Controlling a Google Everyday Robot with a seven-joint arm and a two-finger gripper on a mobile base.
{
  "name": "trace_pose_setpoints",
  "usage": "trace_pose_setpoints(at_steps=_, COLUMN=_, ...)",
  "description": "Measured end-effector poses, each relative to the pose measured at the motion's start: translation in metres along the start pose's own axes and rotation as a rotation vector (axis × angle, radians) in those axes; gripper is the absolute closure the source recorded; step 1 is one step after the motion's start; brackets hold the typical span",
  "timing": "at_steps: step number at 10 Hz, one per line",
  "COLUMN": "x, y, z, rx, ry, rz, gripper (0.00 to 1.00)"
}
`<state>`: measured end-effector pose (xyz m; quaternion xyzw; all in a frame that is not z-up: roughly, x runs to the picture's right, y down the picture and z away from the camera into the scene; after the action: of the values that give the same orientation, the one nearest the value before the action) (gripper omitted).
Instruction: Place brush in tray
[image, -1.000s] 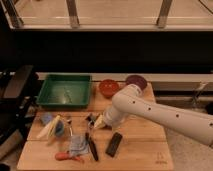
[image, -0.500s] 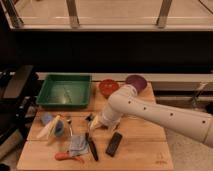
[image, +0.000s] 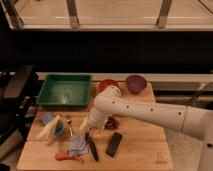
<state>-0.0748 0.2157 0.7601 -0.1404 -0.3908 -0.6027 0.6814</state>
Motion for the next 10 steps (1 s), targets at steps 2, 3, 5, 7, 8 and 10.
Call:
trace_pose_setpoints(at_steps=2, x=0.003, y=-0.001, z=0.016, rx=0.004, ry=-0.013, rz=0.003, gripper=0.36)
trace_pose_setpoints(at_steps=3, x=0.003, y=-0.005, z=0.026, rx=0.009, ry=-0.027, rz=0.005, gripper=0.36)
trace_pose_setpoints(at_steps=5, x=0.002, y=-0.009, z=0.045, rx=0.012, ry=-0.055, rz=0.013, gripper=0.36)
trace_pose_setpoints(at_steps=7, x=0.003, y=-0.011, z=0.060, rx=0.011, ry=-0.079, rz=0.030, gripper=0.36)
trace_pose_setpoints(at_steps=8, x=0.002, y=-0.010, z=0.065, rx=0.003, ry=-0.086, rz=0.031, gripper=0.38)
trace_pose_setpoints(at_steps=10, x=0.001, y=-0.006, z=0.060, rx=-0.002, ry=-0.086, rz=0.030, gripper=0.55)
